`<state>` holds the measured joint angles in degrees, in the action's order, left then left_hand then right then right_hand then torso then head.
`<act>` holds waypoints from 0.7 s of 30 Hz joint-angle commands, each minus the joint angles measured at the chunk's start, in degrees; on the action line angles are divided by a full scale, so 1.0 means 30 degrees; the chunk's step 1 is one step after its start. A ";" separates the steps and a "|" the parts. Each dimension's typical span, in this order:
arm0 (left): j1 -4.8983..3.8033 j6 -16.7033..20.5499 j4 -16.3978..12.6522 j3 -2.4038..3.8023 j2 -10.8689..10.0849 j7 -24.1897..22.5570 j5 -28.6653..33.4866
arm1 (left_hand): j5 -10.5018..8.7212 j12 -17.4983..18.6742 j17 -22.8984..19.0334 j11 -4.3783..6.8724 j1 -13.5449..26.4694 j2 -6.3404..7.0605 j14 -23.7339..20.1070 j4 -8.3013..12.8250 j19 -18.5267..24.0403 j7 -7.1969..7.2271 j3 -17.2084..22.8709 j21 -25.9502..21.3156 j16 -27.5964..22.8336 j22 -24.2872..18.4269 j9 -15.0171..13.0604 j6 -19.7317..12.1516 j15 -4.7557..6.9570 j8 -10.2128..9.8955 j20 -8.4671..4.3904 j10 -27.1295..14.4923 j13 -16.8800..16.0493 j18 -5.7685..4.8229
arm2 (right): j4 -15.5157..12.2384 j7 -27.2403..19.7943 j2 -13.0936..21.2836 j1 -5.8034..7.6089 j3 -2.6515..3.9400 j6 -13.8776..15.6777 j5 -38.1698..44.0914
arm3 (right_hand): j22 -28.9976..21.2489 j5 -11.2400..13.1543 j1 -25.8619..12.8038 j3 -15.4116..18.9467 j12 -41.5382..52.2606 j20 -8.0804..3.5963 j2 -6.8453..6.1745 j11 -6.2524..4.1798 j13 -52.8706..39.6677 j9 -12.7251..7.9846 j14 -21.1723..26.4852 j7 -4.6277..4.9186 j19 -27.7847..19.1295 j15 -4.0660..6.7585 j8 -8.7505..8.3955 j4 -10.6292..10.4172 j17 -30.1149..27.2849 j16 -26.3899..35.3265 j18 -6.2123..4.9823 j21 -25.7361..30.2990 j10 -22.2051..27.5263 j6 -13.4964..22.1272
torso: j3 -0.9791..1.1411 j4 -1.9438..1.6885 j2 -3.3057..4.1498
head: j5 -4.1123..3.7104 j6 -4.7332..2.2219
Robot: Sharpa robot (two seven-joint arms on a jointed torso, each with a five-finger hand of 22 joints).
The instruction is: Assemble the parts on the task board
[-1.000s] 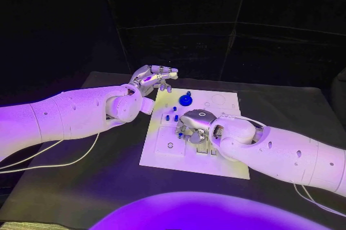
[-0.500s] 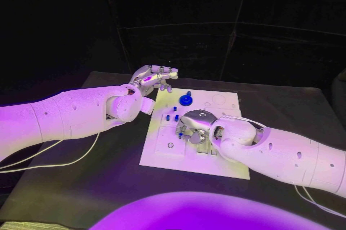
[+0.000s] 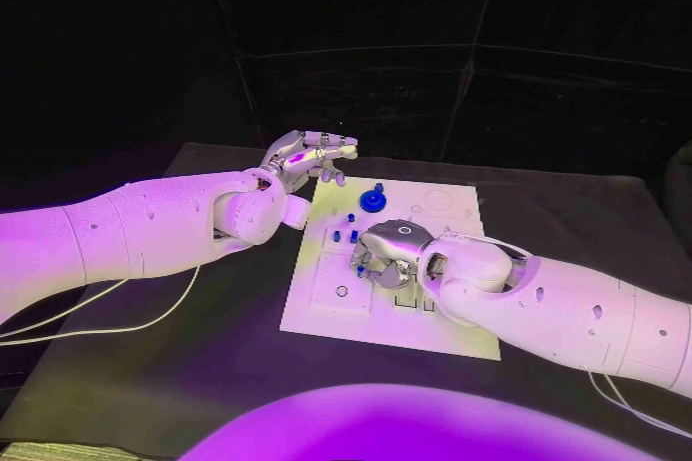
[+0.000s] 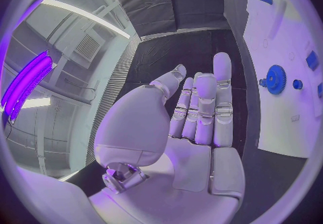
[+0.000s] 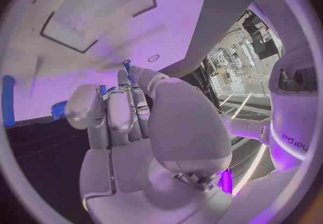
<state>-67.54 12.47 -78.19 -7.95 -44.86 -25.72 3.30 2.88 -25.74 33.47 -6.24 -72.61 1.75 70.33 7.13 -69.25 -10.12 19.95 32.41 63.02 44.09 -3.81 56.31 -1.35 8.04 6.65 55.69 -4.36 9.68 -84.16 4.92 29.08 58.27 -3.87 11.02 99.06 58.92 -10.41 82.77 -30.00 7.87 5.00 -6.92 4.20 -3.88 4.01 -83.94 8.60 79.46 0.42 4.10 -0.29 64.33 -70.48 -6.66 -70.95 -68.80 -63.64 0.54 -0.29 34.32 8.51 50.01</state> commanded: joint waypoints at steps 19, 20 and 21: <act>-0.0041 -0.0271 0.0090 0.0017 0.0037 0.0115 0.0054 | -0.0018 -0.0068 -0.0056 0.0005 -0.0169 -0.0017 -0.0201 0.0146 0.0015 -0.0060 0.0019 -0.0130 -0.0098 -0.0034 -0.0028 -0.0028 0.0016 0.0047 0.0069 -0.0187 0.0032 0.0236 | -0.0050 0.0303 -0.0009 0.0018 0.0002 -0.0712 0.0536 | 0.0034 -0.0020 -0.0248 0.0004 -0.0134 -0.0017 -0.0012 0.0030 -0.0024 0.0028 -0.0664 -0.0013 0.0079 0.0136 -0.0027 0.0143 0.0013 -0.0100 0.0215 -0.0120 -0.0178 -0.0175 | 0.0018 0.0031 -0.0005 | 0.0018 -0.0003; -0.0041 -0.0281 0.0104 0.0017 0.0037 0.0147 0.0054 | -0.0018 -0.0069 -0.0062 0.0005 -0.0170 -0.0018 -0.0204 0.0147 0.0015 -0.0060 0.0019 -0.0130 -0.0101 -0.0035 -0.0028 -0.0027 0.0015 0.0048 0.0069 -0.0190 0.0032 0.0237 | -0.0055 0.0310 0.0001 0.0018 0.0002 -0.0672 0.0562 | 0.0050 -0.0008 -0.0283 0.0015 -0.0136 -0.0016 0.0001 0.0028 -0.0025 0.0030 -0.0663 -0.0015 0.0082 0.0136 -0.0022 0.0141 0.0010 -0.0105 0.0218 -0.0132 -0.0191 -0.0189 | 0.0021 0.0034 -0.0010 | 0.0039 -0.0003; -0.0041 -0.0289 0.0118 0.0017 0.0038 0.0178 0.0054 | -0.0018 -0.0069 -0.0062 0.0005 -0.0170 -0.0018 -0.0204 0.0147 0.0015 -0.0060 0.0019 -0.0130 -0.0101 -0.0035 -0.0028 -0.0027 0.0015 0.0048 0.0069 -0.0190 0.0032 0.0237 | -0.0061 0.0309 0.0012 0.0018 0.0002 -0.0623 0.0583 | 0.0050 -0.0008 -0.0283 0.0015 -0.0136 -0.0016 0.0001 0.0028 -0.0025 0.0030 -0.0663 -0.0015 0.0082 0.0136 -0.0022 0.0141 0.0010 -0.0105 0.0218 -0.0132 -0.0191 -0.0189 | 0.0022 0.0031 -0.0018 | 0.0049 -0.0003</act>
<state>-67.54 12.36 -77.88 -7.95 -44.80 -25.32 3.31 2.88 -25.73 33.37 -6.23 -72.61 1.75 70.12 7.12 -69.25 -10.13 19.95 32.41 63.02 44.03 -3.81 56.31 -1.13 8.04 6.65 55.67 -4.36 9.67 -84.19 5.46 29.06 58.26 -3.87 9.52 99.92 59.02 -10.41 82.45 -30.00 7.66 5.00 -7.04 4.41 -3.89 4.03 -83.94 8.42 79.46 0.42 4.10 -0.29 64.32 -70.48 -6.66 -70.95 -69.00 -63.78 0.59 -0.20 34.31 8.58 50.01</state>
